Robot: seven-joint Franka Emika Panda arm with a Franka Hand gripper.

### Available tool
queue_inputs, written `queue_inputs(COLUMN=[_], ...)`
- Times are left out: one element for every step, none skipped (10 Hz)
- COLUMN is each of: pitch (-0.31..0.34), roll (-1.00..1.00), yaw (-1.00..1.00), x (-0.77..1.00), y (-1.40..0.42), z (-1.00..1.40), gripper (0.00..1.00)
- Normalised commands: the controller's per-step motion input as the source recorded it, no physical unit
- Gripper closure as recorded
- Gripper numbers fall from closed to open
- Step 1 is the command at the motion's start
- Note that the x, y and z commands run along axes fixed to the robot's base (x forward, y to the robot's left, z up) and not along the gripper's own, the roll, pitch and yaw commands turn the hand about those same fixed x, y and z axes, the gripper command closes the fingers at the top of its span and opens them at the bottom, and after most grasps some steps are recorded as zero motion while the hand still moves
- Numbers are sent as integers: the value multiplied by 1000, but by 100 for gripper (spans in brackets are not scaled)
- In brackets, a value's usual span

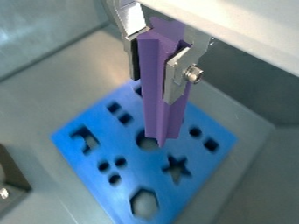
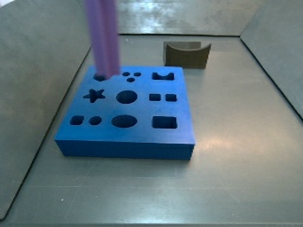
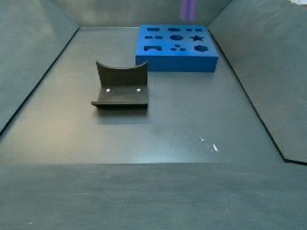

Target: Insert the star object.

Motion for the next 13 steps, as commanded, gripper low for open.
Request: queue_inputs(pitch=[0, 0, 0, 0, 16, 53, 70, 69, 114, 130, 97, 0, -64], roll=[79, 0, -46, -7, 0, 0, 0, 0, 0, 0, 0, 6, 24], yaw=[-140, -157, -137, -114, -26, 0, -11, -17, -100, -269, -326, -286, -229], x=[-506, -386, -311, -246, -69, 0, 106, 240, 314, 240, 149, 0, -43], y=[23, 0, 0, 6, 6, 0, 29, 34, 71, 103, 54, 0, 0], z=[-637, -591, -549, -443, -300, -300, -397, -529, -574, -577, -643, -917, -1000], gripper=[100, 100, 100, 100, 100, 100, 100, 100, 100, 100, 100, 100, 100])
